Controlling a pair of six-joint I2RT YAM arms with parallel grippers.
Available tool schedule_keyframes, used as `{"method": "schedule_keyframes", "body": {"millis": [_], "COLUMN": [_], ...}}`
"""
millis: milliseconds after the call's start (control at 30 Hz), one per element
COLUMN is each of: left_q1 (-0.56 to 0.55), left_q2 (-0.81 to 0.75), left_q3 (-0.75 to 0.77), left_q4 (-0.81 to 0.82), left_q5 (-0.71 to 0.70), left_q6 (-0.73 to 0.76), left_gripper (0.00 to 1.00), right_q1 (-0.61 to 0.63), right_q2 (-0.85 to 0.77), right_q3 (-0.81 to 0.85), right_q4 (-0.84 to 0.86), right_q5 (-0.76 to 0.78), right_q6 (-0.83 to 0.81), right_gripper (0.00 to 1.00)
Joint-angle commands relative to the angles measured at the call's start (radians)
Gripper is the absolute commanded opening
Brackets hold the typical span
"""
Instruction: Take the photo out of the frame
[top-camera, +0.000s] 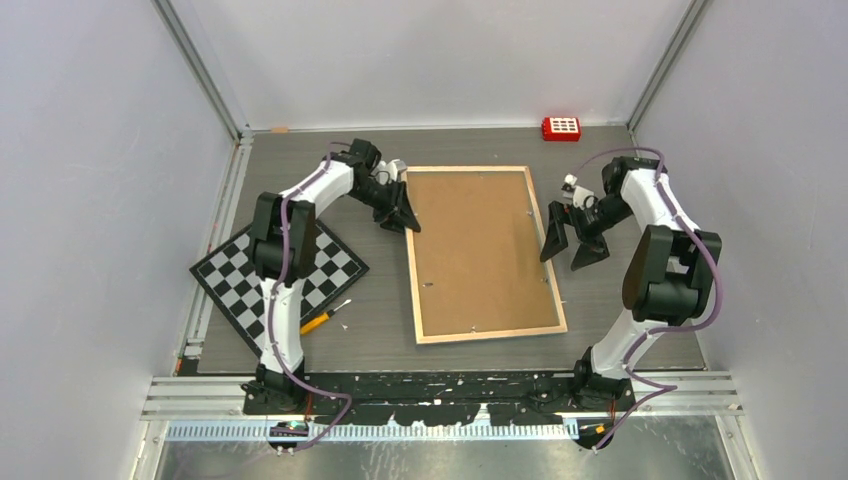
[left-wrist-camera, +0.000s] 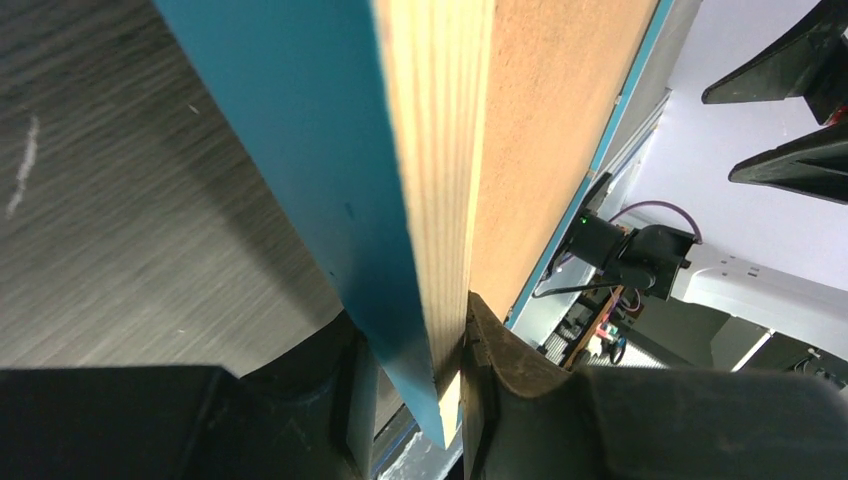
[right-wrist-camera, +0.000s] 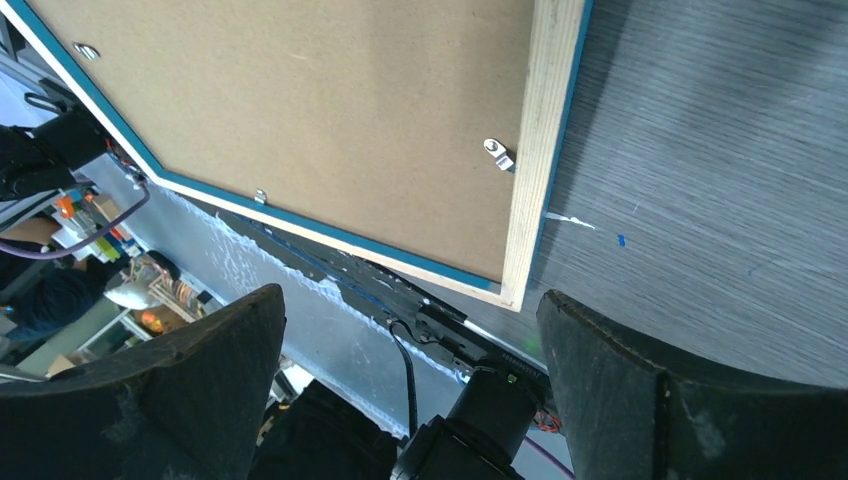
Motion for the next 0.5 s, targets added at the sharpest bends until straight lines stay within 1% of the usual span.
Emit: {"method": "schedule_keyframes", "body": {"millis": [0,233,333,400,467], "left_q1": [0.016,0.019,0.023,0.026,0.028], "left_q2": [0.049,0.127,0.148,0.159,0.167], "left_q3": [0.124,0.245,0.281,0.305,0.328], "left_q4": [-0.052,-0.106,-0.110,-0.112,-0.115], "left_q5": [-0.124,-0.170,-0.190,-0.199,-0.206], "left_q6": [0.184,0.215,0.215,0.215,0.217], "left_gripper": [0.03,0.21,0.33,0.44,0.51], "right_q1": [-0.005,-0.005,-0.005,-0.005,-0.005], "right_q2": [0.020,0.057,0.068,0.073,0.082], "right_q3": [-0.026,-0.066,-0.078,-0.085,-0.089], "right_q4": [0.045,0.084,0.096,0.102,0.105], "right_q5": [-0.027,-0.058,-0.062,-0.071,-0.080], "right_q6": [0.011,0.047,0.053,0.060,0.064], "right_gripper": [1.00,1.00,1.00,1.00,1.00]}}
